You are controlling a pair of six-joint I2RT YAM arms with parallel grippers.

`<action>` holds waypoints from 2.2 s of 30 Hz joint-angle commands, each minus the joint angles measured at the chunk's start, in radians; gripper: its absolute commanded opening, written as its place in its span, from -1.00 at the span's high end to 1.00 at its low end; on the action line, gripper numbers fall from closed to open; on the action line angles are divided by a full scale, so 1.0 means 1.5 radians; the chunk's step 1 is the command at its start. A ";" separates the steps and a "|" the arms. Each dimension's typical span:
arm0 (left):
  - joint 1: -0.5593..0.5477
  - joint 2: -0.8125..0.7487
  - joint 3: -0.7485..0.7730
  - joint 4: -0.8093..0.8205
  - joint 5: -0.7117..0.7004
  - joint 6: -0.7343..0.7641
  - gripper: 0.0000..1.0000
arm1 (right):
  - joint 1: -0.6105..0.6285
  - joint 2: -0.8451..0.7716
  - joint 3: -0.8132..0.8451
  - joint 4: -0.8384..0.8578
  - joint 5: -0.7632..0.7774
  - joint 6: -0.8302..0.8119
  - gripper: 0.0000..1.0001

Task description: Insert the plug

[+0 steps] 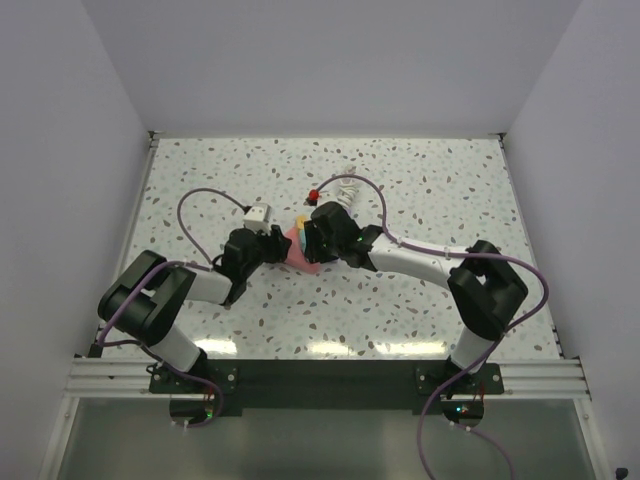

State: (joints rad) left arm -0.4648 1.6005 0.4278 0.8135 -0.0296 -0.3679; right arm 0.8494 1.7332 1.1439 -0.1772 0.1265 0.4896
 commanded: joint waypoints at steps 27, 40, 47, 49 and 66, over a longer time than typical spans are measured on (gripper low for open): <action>0.000 0.001 -0.024 0.021 0.057 -0.001 0.04 | -0.001 0.034 -0.009 -0.022 0.039 -0.002 1.00; 0.000 0.005 -0.021 0.024 0.060 0.005 0.06 | -0.001 0.081 -0.017 -0.019 0.040 -0.002 1.00; 0.000 0.010 -0.018 0.023 0.063 0.005 0.07 | 0.000 0.089 -0.032 -0.014 0.039 0.001 1.00; 0.000 0.009 -0.018 0.023 0.062 0.006 0.07 | 0.000 0.096 -0.034 -0.012 0.039 0.002 1.00; -0.001 -0.004 -0.012 0.009 0.056 0.015 0.02 | 0.001 0.119 -0.039 -0.012 0.051 0.006 1.00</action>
State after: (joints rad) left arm -0.4488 1.6016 0.4103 0.8497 -0.0154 -0.3508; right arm 0.8501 1.8122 1.1400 -0.0650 0.1673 0.4934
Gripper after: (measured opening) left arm 0.476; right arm 0.342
